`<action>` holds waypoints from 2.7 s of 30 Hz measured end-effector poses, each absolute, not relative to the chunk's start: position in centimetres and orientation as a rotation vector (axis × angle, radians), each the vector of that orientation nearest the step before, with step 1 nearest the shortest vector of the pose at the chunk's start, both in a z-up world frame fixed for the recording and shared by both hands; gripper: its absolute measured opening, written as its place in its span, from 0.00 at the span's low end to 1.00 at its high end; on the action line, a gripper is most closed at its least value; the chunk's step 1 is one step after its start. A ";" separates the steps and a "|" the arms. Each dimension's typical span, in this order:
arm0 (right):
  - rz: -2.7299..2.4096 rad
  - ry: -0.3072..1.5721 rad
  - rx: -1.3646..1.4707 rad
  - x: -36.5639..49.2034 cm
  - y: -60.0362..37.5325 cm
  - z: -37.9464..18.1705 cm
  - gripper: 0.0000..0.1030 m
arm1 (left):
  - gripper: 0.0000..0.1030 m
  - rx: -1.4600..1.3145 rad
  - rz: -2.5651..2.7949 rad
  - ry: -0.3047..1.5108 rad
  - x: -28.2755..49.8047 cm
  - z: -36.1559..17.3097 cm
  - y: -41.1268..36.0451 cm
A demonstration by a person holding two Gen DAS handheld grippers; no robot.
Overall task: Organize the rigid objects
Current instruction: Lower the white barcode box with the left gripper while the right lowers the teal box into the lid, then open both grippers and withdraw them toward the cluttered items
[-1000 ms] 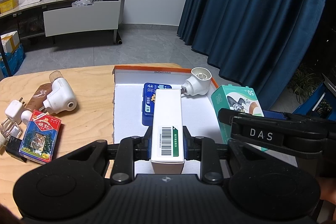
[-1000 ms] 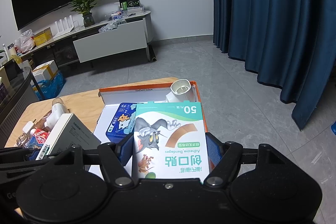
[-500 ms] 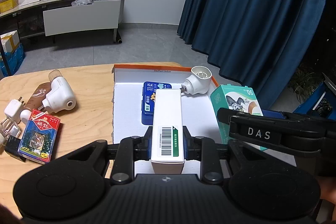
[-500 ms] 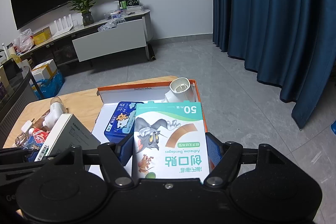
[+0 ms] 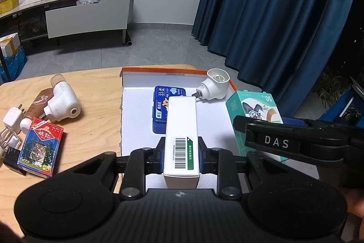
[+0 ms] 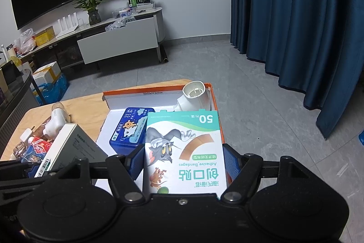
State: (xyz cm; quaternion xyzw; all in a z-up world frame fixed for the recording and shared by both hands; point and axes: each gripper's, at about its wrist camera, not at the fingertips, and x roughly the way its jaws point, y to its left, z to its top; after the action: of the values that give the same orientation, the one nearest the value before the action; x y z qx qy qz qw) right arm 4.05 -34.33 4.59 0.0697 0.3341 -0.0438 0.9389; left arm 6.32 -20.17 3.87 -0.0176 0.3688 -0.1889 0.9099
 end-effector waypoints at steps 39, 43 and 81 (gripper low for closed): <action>-0.119 0.651 0.144 8.9 -37.5 4.0 0.86 | 0.26 -0.012 -0.429 0.826 9.3 1.2 -22.6; -0.144 0.632 0.142 7.4 -38.3 5.0 0.86 | 0.26 -0.001 -0.452 0.829 9.9 0.9 -24.0; 0.097 0.696 0.100 3.5 -24.8 6.3 0.94 | 0.86 -0.067 -0.112 0.813 7.1 3.9 -9.0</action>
State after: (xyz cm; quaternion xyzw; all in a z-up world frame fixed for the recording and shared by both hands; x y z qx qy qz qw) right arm 3.52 -24.77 6.28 0.0489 0.3409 0.0476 0.9376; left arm 7.08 -8.98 3.87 -0.0324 0.3952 -0.0542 0.9164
